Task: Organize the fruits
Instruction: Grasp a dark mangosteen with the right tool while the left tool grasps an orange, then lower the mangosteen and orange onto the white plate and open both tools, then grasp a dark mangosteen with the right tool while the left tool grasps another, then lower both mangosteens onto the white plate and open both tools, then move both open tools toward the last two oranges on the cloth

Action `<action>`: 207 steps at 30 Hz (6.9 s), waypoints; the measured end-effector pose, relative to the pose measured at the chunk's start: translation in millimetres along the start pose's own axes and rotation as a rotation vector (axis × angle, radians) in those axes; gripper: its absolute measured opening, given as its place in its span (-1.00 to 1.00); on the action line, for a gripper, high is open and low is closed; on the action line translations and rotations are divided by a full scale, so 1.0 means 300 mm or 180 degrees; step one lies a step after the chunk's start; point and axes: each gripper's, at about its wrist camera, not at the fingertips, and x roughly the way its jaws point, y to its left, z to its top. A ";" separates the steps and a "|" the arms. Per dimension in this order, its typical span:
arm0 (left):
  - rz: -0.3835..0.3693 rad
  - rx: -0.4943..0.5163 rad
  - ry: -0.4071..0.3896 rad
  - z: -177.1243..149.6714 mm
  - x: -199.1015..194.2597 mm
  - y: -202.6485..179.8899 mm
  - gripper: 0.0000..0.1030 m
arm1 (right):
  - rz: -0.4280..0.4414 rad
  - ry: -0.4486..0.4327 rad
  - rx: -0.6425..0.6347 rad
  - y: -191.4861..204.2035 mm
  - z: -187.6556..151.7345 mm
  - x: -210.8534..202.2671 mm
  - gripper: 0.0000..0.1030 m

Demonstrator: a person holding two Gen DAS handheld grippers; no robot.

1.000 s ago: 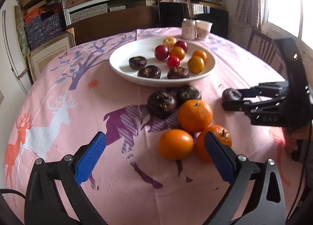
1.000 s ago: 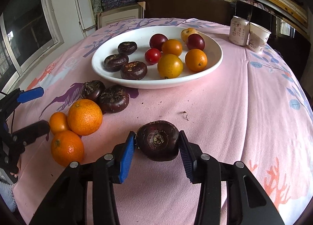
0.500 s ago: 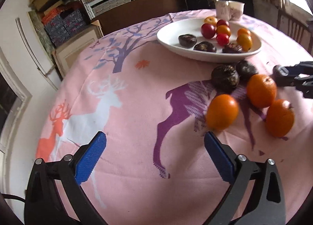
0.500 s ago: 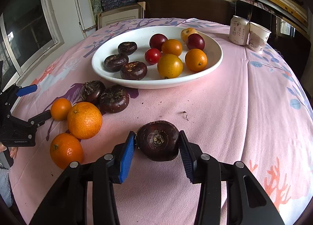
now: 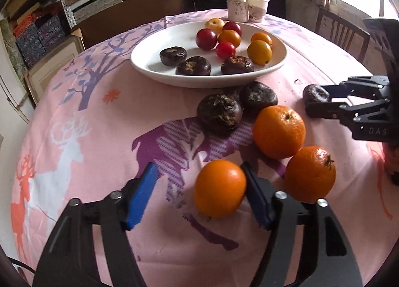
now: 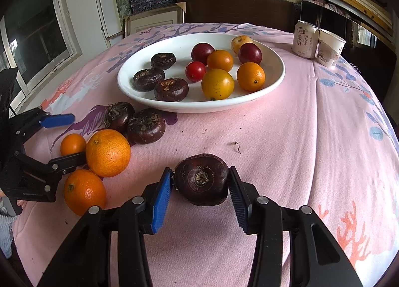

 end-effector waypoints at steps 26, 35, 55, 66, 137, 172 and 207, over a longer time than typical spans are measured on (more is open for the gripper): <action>-0.0166 -0.0696 -0.0539 0.449 0.098 0.130 -0.31 | 0.0201 -0.0624 0.0060 0.044 0.364 0.079 -0.13; -0.0012 -0.1134 -0.0776 0.379 0.058 0.247 0.90 | 0.0141 -0.1061 0.0176 -0.019 0.327 0.015 0.41; 0.0128 -0.0906 -0.0435 0.101 0.010 0.138 0.91 | -0.0087 -0.0899 0.1107 -0.195 0.076 -0.067 0.87; 0.0052 -0.0593 -0.0152 0.143 0.093 0.075 0.92 | -0.0115 -0.0830 0.1066 -0.185 0.078 -0.056 0.89; 0.0250 -0.0994 0.0000 0.135 0.127 0.202 0.34 | 0.0007 -0.0094 0.0449 -0.135 0.082 0.061 -0.19; 0.0017 -0.1194 -0.0664 0.437 0.103 0.248 0.91 | 0.0165 -0.1048 0.0633 -0.143 0.297 -0.002 0.61; 0.0354 -0.0841 -0.0420 0.002 -0.089 0.032 0.91 | 0.0069 -0.0867 0.1220 -0.220 0.017 -0.091 0.88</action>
